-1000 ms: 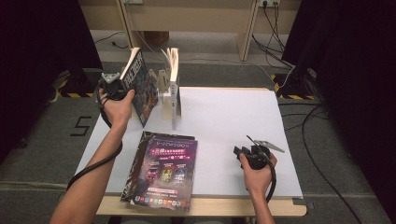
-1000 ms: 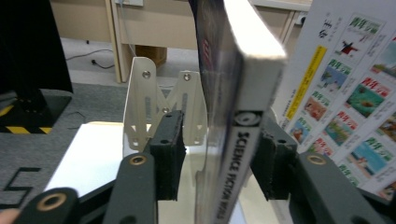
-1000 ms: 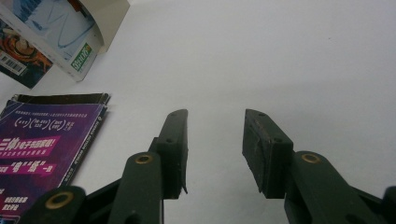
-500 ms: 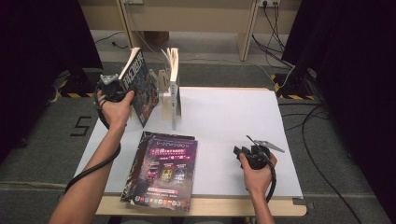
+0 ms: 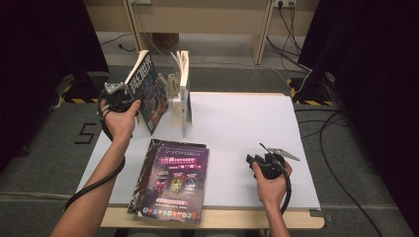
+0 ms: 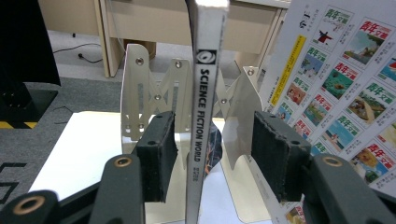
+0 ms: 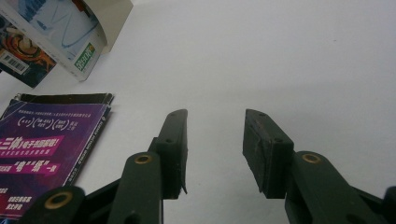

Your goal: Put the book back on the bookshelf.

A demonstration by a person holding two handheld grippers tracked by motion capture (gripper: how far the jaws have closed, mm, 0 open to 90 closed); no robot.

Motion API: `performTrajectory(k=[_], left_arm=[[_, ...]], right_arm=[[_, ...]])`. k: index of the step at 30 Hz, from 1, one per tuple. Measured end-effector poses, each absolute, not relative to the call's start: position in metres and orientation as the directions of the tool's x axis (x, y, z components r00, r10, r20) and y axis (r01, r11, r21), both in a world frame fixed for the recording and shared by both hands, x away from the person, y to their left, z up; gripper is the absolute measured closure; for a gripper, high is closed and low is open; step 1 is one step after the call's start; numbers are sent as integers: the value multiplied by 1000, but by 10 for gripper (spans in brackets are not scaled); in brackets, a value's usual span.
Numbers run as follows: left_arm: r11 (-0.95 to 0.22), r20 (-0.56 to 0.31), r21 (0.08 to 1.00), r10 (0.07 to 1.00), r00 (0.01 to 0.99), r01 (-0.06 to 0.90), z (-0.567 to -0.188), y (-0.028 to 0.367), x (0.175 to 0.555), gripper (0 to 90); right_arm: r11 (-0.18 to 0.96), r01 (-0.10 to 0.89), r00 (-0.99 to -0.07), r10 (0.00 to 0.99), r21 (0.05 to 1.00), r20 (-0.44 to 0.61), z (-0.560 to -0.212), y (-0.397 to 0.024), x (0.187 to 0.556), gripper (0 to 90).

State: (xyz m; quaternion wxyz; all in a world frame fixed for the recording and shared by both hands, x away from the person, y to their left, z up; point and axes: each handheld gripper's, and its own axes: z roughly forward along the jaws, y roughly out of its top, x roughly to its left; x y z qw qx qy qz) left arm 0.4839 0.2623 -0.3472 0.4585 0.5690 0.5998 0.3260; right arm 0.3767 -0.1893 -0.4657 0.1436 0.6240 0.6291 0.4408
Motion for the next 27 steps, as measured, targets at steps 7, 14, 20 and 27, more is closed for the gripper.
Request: performTrajectory(k=[7,14,20,27], left_arm=[[131,-174,912,982,78,389,-352,260,476,469],[130,-181,904,980,88,407,-359,259,472,464],[140,-201,896,974,104,422,-365,259,464,460],[116,-193,879,974,122,462,-377,260,454,455]], right_arm=[[-160,655,-186,913,738,363,-466,-190,377,607],[-150,654,-193,915,741,356,-465,-188,377,605],[-147,652,-195,915,744,352,-465,-187,377,603],[-139,653,-207,913,744,352,-462,-183,377,601]])
